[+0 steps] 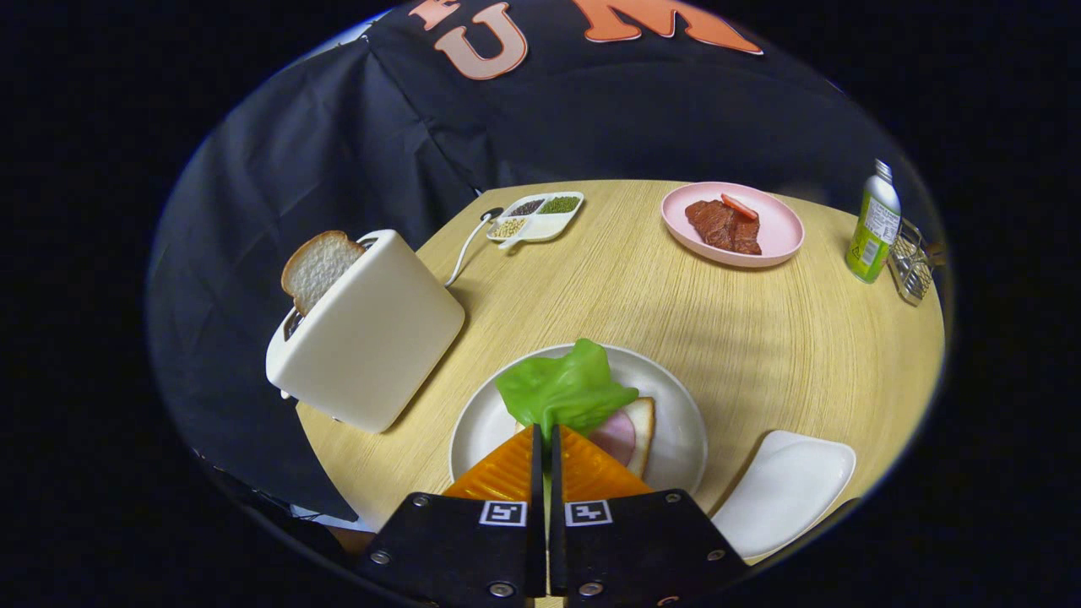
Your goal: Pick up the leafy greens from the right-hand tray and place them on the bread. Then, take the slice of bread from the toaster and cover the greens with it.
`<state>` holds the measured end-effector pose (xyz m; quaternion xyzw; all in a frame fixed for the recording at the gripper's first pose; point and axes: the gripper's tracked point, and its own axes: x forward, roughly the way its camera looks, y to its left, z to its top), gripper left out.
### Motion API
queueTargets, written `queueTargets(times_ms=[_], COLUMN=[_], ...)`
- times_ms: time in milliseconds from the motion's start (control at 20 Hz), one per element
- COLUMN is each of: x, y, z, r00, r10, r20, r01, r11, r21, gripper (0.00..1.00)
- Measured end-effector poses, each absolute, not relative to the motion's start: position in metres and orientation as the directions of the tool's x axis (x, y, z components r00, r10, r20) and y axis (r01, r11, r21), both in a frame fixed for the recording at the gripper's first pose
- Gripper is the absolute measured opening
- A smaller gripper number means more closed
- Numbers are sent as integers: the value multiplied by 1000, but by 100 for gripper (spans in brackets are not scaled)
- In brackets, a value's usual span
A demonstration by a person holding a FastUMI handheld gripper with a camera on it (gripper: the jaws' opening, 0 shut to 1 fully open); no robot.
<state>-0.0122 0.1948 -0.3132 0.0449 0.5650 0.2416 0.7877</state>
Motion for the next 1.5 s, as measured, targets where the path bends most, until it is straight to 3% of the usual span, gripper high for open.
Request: queueTargets(times_ms=[350, 450, 900, 1200, 1500], x=[-6, -4, 8, 20, 20], y=[187, 184, 174, 192, 238], z=[-333, -336, -317, -272, -218], r00=[243, 260, 334, 378, 348], r10=[389, 365, 305, 330, 396], r20=[-888, -894, -892, -865, -850], r01=[-312, -326, -353, -373, -400], r11=[899, 904, 918, 909, 882], r21=[309, 275, 182, 184, 248], gripper=[5, 11, 65, 79, 89])
